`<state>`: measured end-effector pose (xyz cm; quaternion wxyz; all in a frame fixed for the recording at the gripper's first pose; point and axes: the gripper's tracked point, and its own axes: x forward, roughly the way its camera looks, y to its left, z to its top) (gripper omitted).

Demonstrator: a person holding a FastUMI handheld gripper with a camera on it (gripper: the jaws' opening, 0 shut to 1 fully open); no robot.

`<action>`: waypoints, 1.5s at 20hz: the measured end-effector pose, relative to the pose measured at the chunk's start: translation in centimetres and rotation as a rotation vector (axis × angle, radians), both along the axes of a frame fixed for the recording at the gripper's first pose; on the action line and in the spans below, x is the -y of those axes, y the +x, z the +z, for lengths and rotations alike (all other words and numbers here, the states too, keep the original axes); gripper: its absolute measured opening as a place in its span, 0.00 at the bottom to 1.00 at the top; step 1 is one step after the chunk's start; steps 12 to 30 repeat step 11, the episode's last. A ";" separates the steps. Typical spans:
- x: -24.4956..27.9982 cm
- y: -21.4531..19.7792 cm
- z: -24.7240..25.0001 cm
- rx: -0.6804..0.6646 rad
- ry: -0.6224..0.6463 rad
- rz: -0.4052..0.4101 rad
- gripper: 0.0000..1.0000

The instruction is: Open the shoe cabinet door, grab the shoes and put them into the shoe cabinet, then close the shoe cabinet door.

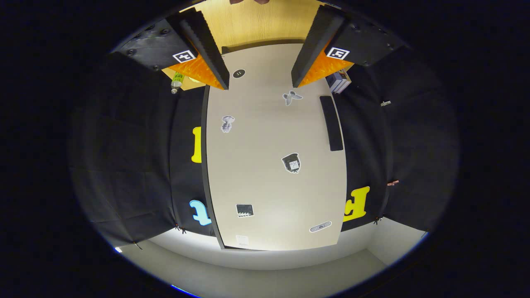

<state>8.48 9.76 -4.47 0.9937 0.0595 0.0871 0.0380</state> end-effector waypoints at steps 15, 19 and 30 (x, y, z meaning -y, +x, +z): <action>0.2 0.0 0.0 -0.009 0.005 -0.017 0.98; 0.2 0.0 0.0 -0.009 0.005 -0.017 0.98; 0.2 0.0 0.0 -0.009 0.005 -0.017 0.98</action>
